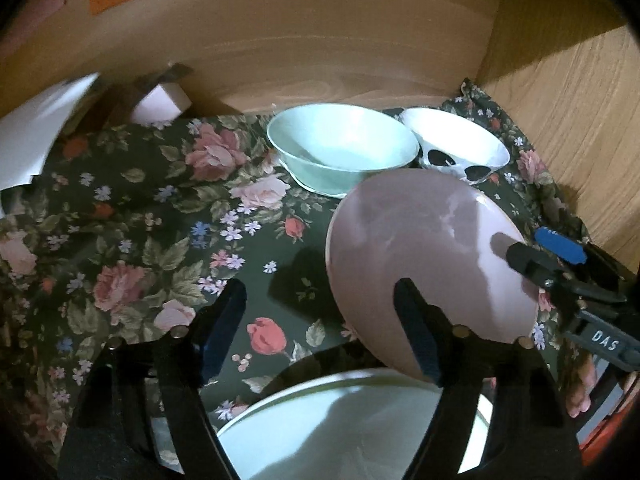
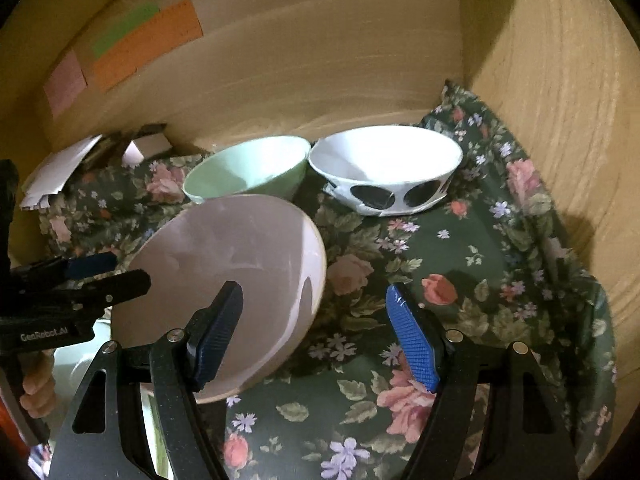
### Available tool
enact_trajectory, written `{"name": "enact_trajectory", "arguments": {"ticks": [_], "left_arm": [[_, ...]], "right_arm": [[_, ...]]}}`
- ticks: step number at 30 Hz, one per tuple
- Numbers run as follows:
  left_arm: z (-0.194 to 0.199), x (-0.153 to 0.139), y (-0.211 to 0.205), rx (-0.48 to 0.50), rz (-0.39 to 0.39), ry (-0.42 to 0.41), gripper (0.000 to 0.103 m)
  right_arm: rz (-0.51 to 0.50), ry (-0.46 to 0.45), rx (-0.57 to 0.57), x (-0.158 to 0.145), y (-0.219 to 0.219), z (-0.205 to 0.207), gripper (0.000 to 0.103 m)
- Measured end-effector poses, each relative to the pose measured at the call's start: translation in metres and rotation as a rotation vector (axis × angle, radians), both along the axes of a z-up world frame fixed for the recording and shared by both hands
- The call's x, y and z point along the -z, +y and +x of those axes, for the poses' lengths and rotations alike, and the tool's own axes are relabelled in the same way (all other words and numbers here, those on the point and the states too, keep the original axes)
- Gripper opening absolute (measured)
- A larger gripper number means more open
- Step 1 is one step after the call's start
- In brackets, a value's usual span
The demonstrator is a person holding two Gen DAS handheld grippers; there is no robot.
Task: Organize plates and bowls
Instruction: 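Move both grippers to the pale pink bowl and close on its rim, then lift the pale pink bowl and carry it over the plate stack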
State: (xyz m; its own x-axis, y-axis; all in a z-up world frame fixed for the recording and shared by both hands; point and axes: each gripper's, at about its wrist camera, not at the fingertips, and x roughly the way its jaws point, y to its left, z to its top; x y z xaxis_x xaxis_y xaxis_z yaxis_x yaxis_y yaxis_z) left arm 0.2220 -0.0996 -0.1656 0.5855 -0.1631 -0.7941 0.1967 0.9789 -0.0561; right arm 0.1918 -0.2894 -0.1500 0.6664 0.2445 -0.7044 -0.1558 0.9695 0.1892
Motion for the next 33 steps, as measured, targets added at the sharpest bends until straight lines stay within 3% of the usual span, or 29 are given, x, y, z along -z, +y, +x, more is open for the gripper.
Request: {"name": "enact_trajectory", "arguments": {"ticks": [4,12,16,20,24,33], "left_arm": [[0.008,0.006,-0.002,0.001,-0.003,0.021,0.068],[0.015,0.019,-0.007,0.035,-0.028,0.083,0.038],[0.017,0.023,-0.010,0.047,-0.038,0.100,0.030],[0.015,0.023,-0.015,0.070,-0.027,0.094,0.020],[0.016,0.023,-0.018,0.063,0.000,0.087,0.019],[0.008,0.012,-0.016,0.059,-0.026,0.072,0.019]], "right_arm": [[0.015,0.040,-0.021,0.005,0.000,0.007,0.052],[0.084,0.084,-0.063,0.011,0.003,0.013,0.034],[0.071,0.074,-0.065,0.011,0.005,0.011,0.024],[0.058,0.066,-0.057,0.011,0.005,0.011,0.021],[0.056,0.052,-0.051,0.009,0.004,0.009,0.020],[0.059,-0.011,-0.027,-0.010,0.002,-0.002,0.020]]}}
